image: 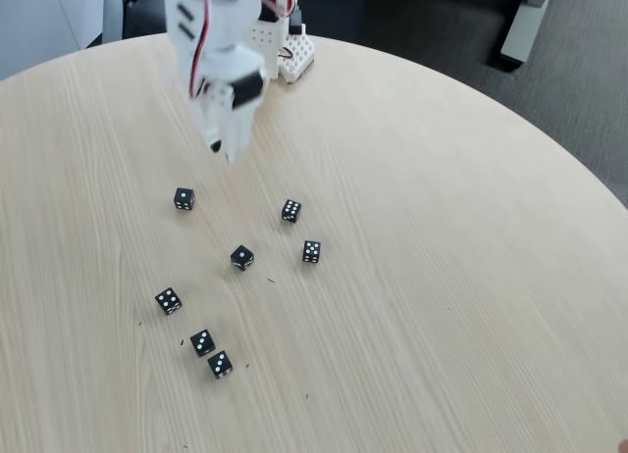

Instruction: Pick up the dice with number 6

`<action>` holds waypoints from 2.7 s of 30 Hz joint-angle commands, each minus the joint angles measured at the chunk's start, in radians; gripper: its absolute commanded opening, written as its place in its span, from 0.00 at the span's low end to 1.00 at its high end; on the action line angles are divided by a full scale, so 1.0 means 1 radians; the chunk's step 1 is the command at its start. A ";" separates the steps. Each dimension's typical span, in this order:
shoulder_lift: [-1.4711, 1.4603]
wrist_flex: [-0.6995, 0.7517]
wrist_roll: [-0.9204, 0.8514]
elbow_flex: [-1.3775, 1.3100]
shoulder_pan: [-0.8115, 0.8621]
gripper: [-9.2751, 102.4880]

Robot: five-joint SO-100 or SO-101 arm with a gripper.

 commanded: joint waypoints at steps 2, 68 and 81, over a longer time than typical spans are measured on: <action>-0.183 0.092 0.061 -0.124 -0.003 0.22; -0.474 0.107 -0.920 -0.137 0.017 0.31; -0.508 -0.209 -0.646 -0.144 0.017 0.32</action>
